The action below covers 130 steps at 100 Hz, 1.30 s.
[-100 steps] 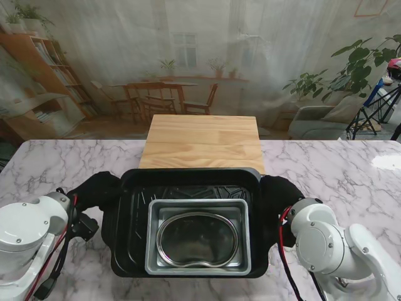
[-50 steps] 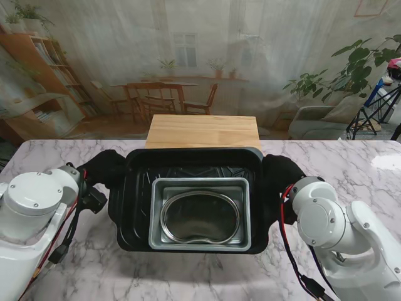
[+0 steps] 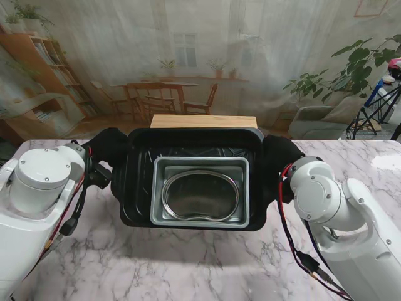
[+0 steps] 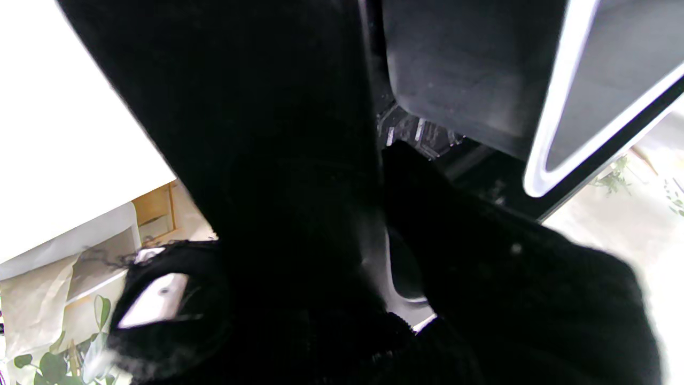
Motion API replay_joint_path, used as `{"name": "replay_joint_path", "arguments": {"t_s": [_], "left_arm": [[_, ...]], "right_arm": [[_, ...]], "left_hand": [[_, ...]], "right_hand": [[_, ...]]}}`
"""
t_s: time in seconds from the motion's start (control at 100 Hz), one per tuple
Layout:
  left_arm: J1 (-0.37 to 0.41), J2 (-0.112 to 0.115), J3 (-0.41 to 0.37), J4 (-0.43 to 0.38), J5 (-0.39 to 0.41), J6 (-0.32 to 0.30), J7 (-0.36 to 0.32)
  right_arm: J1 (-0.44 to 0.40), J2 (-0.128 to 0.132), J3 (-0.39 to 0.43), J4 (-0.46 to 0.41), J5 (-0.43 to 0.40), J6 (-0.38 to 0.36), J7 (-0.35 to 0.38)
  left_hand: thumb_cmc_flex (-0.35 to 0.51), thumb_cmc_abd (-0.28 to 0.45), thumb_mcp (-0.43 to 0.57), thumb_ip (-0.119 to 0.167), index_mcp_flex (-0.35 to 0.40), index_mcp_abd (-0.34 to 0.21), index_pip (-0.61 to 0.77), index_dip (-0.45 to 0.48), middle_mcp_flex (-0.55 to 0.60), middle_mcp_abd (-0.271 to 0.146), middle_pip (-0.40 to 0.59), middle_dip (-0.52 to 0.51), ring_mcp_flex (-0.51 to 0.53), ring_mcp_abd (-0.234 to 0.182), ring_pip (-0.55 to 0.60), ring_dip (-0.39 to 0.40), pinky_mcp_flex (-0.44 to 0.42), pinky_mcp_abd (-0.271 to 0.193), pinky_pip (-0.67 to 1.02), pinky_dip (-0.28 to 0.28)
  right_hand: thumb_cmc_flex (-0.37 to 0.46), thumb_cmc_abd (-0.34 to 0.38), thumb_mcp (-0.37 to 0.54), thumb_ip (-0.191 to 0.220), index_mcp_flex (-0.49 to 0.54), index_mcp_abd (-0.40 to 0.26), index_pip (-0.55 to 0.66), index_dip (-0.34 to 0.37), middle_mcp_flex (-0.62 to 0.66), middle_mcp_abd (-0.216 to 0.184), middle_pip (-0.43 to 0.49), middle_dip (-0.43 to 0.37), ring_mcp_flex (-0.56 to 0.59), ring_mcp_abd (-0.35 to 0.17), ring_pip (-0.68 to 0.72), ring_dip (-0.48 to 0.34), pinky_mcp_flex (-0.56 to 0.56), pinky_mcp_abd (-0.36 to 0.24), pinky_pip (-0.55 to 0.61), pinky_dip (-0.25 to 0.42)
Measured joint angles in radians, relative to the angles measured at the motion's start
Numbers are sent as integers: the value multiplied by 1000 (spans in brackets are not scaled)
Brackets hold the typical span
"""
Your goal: Stack the baking trays onto the shelf
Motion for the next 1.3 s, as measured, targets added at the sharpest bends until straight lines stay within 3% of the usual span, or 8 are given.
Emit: {"name": "replay_joint_path", "arguments": {"t_s": [0.36, 0.5, 0.92, 1.3], "left_arm": [[-99, -25, 44, 76, -38, 38, 50], [-132, -34, 50, 95, -70, 81, 64], [-164, -36, 40, 99, -66, 80, 61], [-237, -47, 67, 145, -67, 84, 86]], "right_arm": [[121, -9, -44, 88, 37, 34, -13], [153, -10, -53, 102, 47, 49, -6], [226, -9, -78, 121, 72, 93, 8], [273, -20, -91, 170, 113, 98, -18]], "left_hand": [[0, -12, 0, 0, 31, -24, 1, 1, 3, 5, 1, 1, 1, 9, 1, 0, 0, 13, 3, 0], [0, -28, 1, 0, 61, -40, 5, 1, 7, 11, 1, 1, 1, 21, 2, 1, -1, 27, 3, 0], [-1, -29, 1, 0, 63, -41, 5, 1, 7, 13, 3, 12, 1, 23, 14, 5, -1, 28, 26, 0], [-3, -32, 1, 0, 91, -46, 5, -4, 18, 25, 3, 12, 3, 46, 16, 7, -1, 58, 49, 0]], "right_hand": [[13, -1, 31, 1, 7, -5, 0, 0, 0, 0, 0, 0, -2, 4, 0, 1, 0, 0, 1, 0], [14, -2, 38, 1, 11, -13, 0, 0, 4, -7, 0, 0, -1, 4, 0, 8, 0, 5, 8, 2], [14, -2, 43, 2, 22, -40, 1, 0, 13, -33, 0, 0, -1, 12, 0, 9, 0, 20, 10, 3], [14, -2, 43, 1, 23, -45, 1, 0, 14, -37, 0, 0, -1, 14, 0, 9, -2, 26, 10, 3]]}}
